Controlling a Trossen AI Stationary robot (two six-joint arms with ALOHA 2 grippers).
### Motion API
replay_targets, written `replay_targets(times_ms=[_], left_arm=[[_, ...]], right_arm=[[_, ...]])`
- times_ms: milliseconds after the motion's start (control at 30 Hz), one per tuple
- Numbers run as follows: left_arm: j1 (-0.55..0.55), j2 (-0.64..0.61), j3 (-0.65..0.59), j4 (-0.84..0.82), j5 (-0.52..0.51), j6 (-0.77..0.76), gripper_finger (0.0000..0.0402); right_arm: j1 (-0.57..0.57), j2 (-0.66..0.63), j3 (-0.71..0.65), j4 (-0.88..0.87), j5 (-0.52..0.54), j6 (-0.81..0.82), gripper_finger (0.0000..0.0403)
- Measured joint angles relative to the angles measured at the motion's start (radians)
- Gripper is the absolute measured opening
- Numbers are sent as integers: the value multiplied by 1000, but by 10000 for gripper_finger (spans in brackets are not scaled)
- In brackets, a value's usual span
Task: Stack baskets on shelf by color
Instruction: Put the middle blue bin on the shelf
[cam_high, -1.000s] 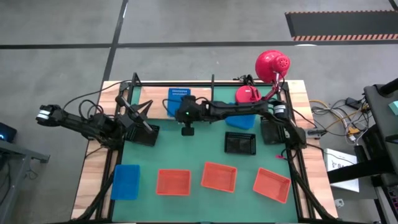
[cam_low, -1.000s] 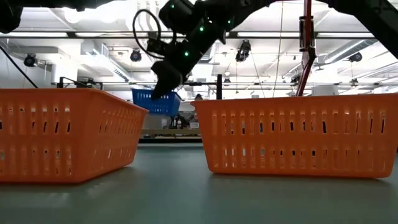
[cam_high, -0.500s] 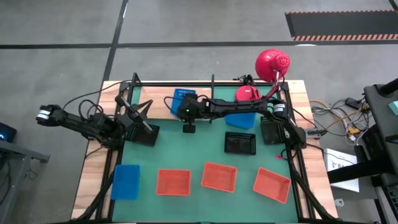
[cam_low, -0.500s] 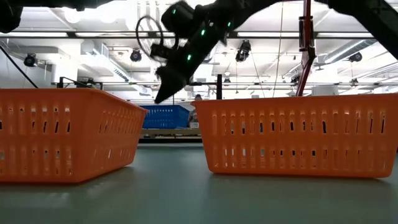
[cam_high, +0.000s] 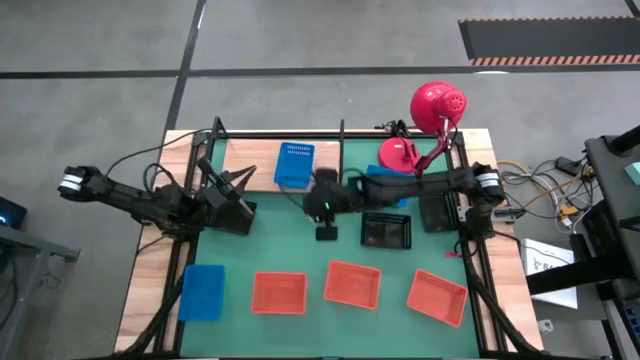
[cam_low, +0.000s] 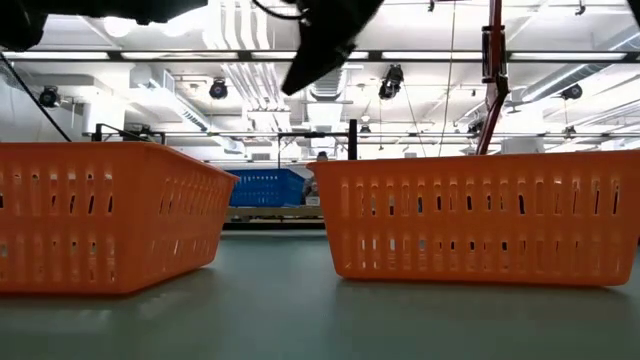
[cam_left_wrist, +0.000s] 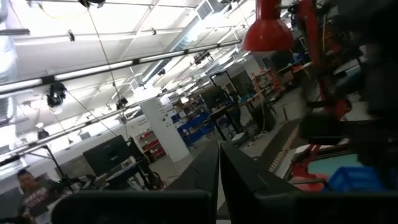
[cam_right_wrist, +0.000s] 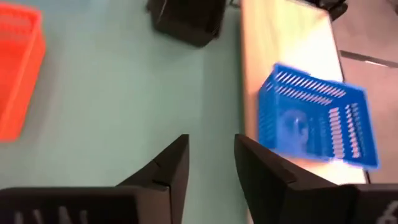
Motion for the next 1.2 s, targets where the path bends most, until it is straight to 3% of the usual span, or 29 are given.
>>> replay_targets(times_ms=[200, 400, 533, 733, 800, 1033, 1200], left_arm=[[0, 127, 65, -10, 14, -61, 0], [4, 277, 147, -67, 17, -172, 0], [21, 331, 221, -267, 33, -341, 0], [93, 367, 359, -634, 305, -553, 0], [121, 372, 405, -781, 329, -615, 0], [258, 380, 563, -1327, 310, -842, 0], [387, 413, 620, -1361, 384, -854, 0]], right_arm=[[130, -108, -179, 20, 146, 93, 75], [211, -231, -397, 136, 171, 172, 43], [243, -311, -558, 331, 206, 133, 34], [225, -398, -808, 810, 139, -111, 32], [200, -421, -867, 921, 110, -171, 32], [126, -533, -959, 1012, 100, -242, 32], [125, -584, -973, 967, 99, -217, 32]])
